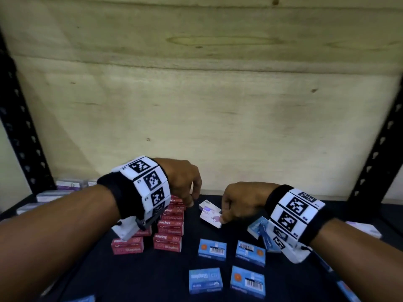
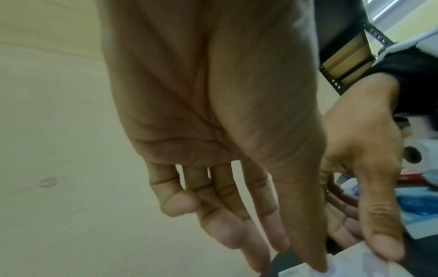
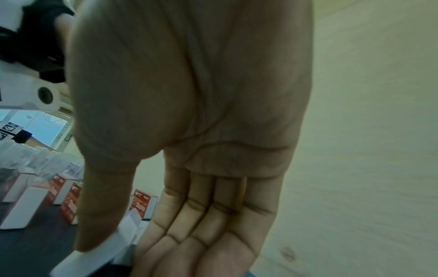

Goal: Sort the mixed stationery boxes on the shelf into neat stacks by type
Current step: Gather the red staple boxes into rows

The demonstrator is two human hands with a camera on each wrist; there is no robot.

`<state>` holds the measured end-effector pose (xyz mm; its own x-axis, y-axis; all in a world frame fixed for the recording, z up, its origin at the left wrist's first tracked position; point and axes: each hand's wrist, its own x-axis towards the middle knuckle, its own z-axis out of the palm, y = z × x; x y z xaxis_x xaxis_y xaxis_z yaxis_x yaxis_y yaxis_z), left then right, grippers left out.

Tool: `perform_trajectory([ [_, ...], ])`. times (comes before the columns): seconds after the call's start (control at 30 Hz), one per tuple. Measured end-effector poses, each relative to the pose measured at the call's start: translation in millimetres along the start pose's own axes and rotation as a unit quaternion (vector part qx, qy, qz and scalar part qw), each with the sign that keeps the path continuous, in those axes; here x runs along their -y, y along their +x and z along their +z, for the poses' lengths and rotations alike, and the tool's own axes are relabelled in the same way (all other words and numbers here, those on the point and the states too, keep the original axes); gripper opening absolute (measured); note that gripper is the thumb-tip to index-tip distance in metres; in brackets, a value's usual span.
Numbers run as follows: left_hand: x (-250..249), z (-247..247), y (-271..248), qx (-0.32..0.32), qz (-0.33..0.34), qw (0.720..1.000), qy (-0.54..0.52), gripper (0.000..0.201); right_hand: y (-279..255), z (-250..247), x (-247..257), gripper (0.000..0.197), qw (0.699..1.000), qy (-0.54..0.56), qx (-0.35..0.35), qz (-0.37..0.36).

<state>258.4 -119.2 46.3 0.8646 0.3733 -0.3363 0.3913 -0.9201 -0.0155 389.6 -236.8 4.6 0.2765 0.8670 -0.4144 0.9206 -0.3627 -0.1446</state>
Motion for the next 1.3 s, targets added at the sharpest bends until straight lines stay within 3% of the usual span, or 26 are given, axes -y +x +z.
perform_trajectory([
  [0.2,1.4,-1.5,28.4,0.008,0.032,0.999,0.024,0.032,3.9,-6.2,-13.2,0.023,1.000,0.024,0.010,-0.014],
  [0.47,-10.9,1.3,67.7,0.076,0.075,0.993,0.050,0.053,-15.8,-17.5,-60.3,0.016,0.997,0.080,-0.018,0.010],
  [0.73,-25.0,2.9,81.6,0.115,0.085,0.984,0.111,0.042,-44.0,-31.5,-116.0,0.023,0.993,0.072,-0.053,0.080],
  [0.93,-42.9,-9.7,80.5,0.065,0.061,0.990,0.108,0.036,-67.5,-30.5,-162.4,0.026,0.977,0.082,-0.068,0.183],
  [1.03,-79.7,-22.6,84.7,0.053,0.106,0.985,0.124,0.038,-77.7,-22.3,-185.2,0.026,0.964,0.079,-0.081,0.242],
  [1.2,-142.1,-24.8,99.8,-0.031,0.174,0.978,0.108,0.039,-96.7,-12.2,-203.6,0.021,0.948,0.035,-0.051,0.313],
  [1.3,-171.5,-22.9,116.8,-0.065,0.191,0.974,0.101,0.039,-100.3,-4.9,-220.8,0.039,0.940,0.029,-0.047,0.337],
])
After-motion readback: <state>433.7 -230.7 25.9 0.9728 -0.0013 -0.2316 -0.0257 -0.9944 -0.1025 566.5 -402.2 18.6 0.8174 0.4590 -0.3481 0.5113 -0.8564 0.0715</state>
